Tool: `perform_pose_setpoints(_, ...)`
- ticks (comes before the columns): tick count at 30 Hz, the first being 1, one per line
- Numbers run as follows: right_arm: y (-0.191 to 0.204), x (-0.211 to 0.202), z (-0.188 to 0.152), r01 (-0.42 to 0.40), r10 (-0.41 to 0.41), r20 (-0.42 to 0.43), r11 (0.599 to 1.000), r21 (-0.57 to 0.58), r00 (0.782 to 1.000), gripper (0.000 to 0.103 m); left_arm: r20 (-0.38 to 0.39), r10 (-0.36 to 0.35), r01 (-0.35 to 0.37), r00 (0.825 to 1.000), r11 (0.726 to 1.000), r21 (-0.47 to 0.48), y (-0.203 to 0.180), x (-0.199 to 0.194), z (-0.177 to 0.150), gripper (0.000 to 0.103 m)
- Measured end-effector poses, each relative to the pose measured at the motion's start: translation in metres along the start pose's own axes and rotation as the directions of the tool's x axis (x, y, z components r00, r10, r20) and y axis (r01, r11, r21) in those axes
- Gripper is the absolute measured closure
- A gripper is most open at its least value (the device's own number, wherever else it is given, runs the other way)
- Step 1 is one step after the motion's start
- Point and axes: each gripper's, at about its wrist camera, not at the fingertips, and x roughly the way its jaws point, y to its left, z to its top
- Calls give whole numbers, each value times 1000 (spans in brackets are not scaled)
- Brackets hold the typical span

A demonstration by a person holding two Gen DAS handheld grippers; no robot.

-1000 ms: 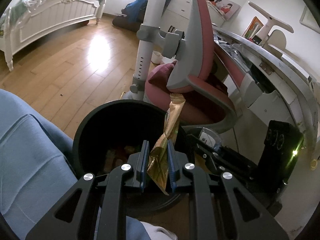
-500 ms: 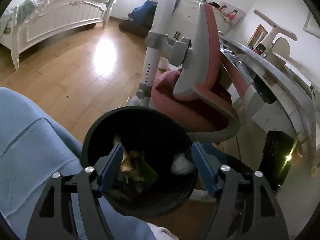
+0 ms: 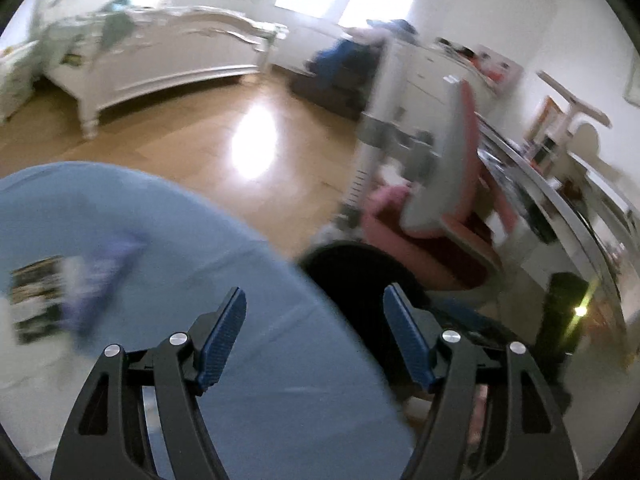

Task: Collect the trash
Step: 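Grasp the black packet with the left tool while the right tool grasps the purple probiotics stick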

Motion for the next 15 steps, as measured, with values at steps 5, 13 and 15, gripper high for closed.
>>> perform_pose_setpoints(5,54,7,4,-63,61,-19,995,-79,998,25,24,187,-180,982,968,-176,85,-33,2,32)
perform_pose_setpoints(13,145,24,3,-143,127,-84,966,-217,988,25,-77,329,-338,941,914,-224,145,-14,15,32)
perform_pose_setpoints(15,165,30,3,-150,128,-105,956,-251,986,25,-78,345,-354,935,917,-182,140,-6,18,32)
